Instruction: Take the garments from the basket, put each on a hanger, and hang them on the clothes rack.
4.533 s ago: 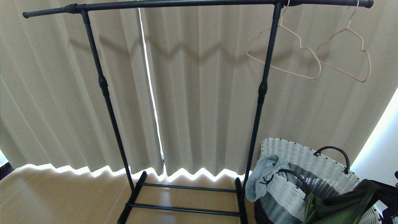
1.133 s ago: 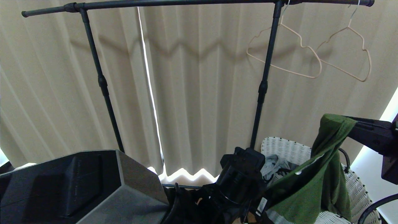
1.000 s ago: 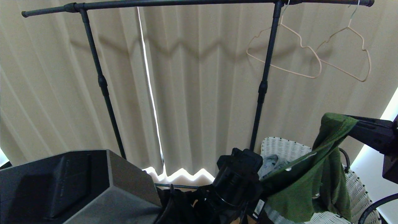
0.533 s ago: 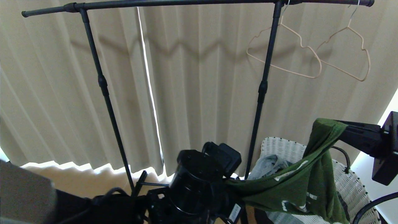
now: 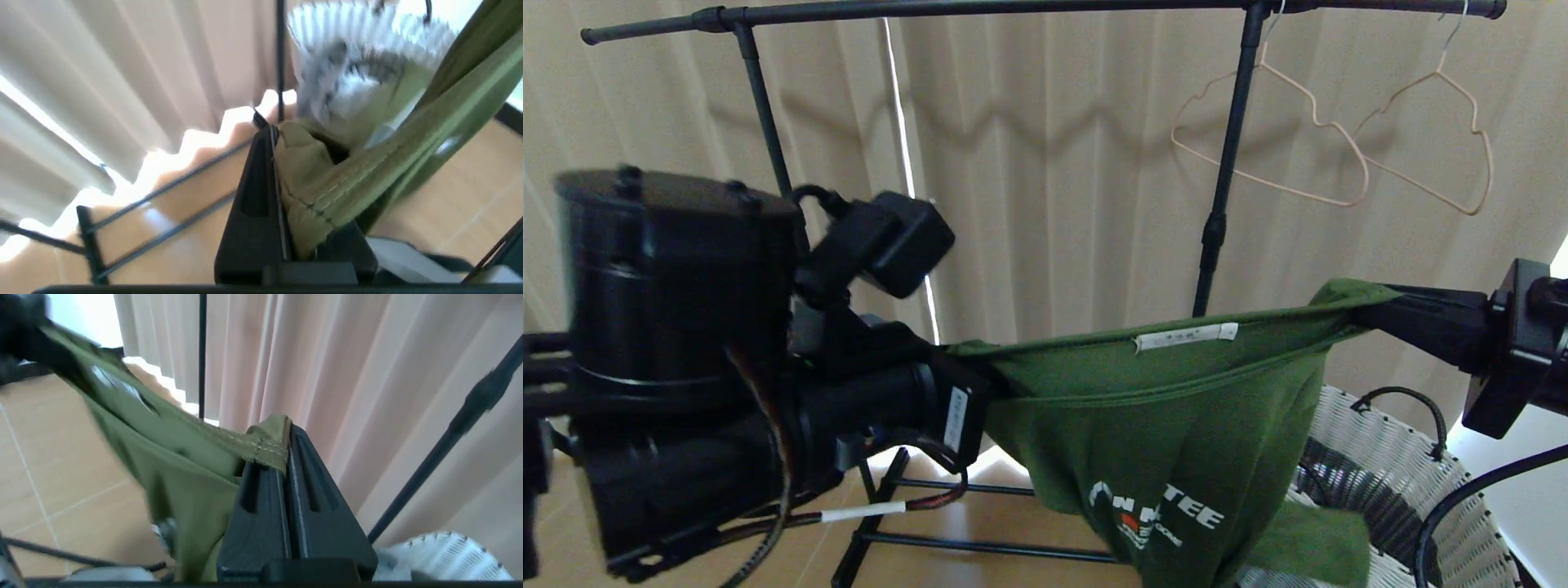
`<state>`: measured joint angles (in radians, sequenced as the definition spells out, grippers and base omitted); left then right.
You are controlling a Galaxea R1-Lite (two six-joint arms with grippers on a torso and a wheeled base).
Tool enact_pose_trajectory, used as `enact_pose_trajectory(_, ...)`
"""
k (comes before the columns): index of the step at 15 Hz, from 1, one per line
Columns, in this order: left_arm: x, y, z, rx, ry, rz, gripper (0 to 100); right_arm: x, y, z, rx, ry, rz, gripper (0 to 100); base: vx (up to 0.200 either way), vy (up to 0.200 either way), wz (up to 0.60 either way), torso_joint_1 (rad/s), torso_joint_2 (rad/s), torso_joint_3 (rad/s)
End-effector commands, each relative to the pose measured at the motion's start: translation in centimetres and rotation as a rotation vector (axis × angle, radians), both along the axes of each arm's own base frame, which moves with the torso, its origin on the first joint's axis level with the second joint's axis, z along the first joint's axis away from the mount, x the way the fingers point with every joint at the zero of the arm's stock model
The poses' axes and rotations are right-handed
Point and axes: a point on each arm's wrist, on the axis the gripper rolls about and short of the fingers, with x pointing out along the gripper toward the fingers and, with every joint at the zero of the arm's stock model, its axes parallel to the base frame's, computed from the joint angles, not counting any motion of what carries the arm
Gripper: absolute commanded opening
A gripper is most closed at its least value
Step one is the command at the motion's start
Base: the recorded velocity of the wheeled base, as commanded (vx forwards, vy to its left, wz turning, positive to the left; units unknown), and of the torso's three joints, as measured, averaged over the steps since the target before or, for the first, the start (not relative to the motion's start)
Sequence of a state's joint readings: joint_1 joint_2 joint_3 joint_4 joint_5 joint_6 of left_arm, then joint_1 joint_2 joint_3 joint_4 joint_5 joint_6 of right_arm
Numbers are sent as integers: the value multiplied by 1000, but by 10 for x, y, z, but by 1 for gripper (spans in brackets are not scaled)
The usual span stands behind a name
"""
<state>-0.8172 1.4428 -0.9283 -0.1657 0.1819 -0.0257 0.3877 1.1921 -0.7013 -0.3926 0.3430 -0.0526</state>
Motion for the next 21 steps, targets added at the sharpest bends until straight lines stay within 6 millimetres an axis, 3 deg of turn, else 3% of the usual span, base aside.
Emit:
enact_pose_trajectory(1, -7, 17, 46, -82, -85, 28, 0, 5, 2, 7, 7, -17, 1, 0, 0, 0, 0, 0, 0, 0)
enact_pose_trajectory(7, 19, 2, 68, -10, -214, 28, 0, 30, -5, 10, 13, -45, -85, 0, 0, 0, 0, 0, 0, 0)
enact_pose_trajectory(9, 24, 7, 67, 22, -229, 49, 0, 40, -3, 10, 15, -50, -89, 0, 0, 0, 0, 0, 0, 0)
enact_pose_trajectory(11, 27, 11, 66, 35, -231, 69, 0, 63, 4, 12, 13, -44, -89, 0, 0, 0, 0, 0, 0, 0)
enact_pose_trajectory(14, 21, 15, 55, 24, -186, 69, 0, 83, 8, 20, 20, -60, -100, 0, 0, 0, 0, 0, 0, 0)
enact_pose_trajectory(17, 25, 13, 52, 13, -165, 80, 0, 89, 9, 15, 13, -43, -103, 0, 0, 0, 0, 0, 0, 0)
enact_pose_trajectory(21, 45, 15, 43, 17, -165, 130, 0, 98, 11, 12, 11, -30, -103, 0, 0, 0, 0, 0, 0, 0)
